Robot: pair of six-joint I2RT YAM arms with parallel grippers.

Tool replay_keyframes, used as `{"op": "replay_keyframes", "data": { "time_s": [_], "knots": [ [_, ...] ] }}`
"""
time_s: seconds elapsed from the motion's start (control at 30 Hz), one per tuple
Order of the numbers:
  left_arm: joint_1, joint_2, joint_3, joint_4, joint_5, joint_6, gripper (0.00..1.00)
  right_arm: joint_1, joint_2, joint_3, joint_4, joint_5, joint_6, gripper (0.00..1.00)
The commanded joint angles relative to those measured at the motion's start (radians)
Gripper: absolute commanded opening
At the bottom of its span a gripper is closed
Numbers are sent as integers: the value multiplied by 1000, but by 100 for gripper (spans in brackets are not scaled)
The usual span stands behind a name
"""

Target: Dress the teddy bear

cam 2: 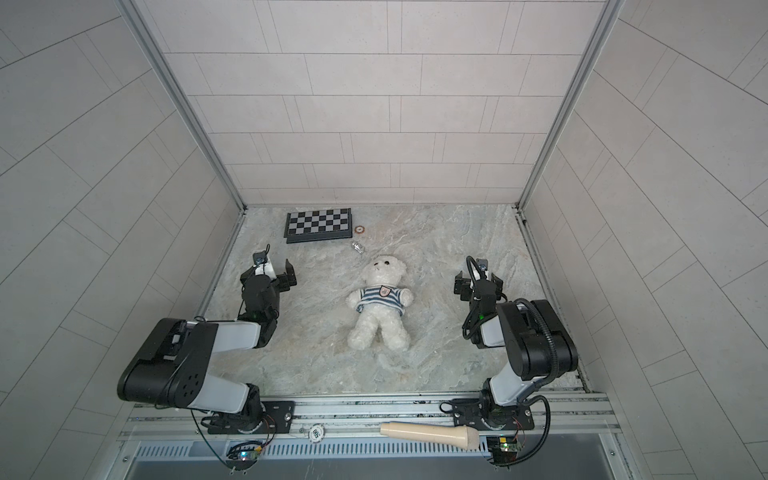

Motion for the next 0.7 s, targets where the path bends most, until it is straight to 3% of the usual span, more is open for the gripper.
{"op": "replay_keyframes", "data": {
  "time_s": [0.0,0.67],
  "knots": [
    [-2,2,7,-33,-15,-4,100,-1,-5,22,-26,14,-6,100],
    [-7,2,12,-41,-13,2,100,16,-7,42,-69,45,-20,100]
  ]
}}
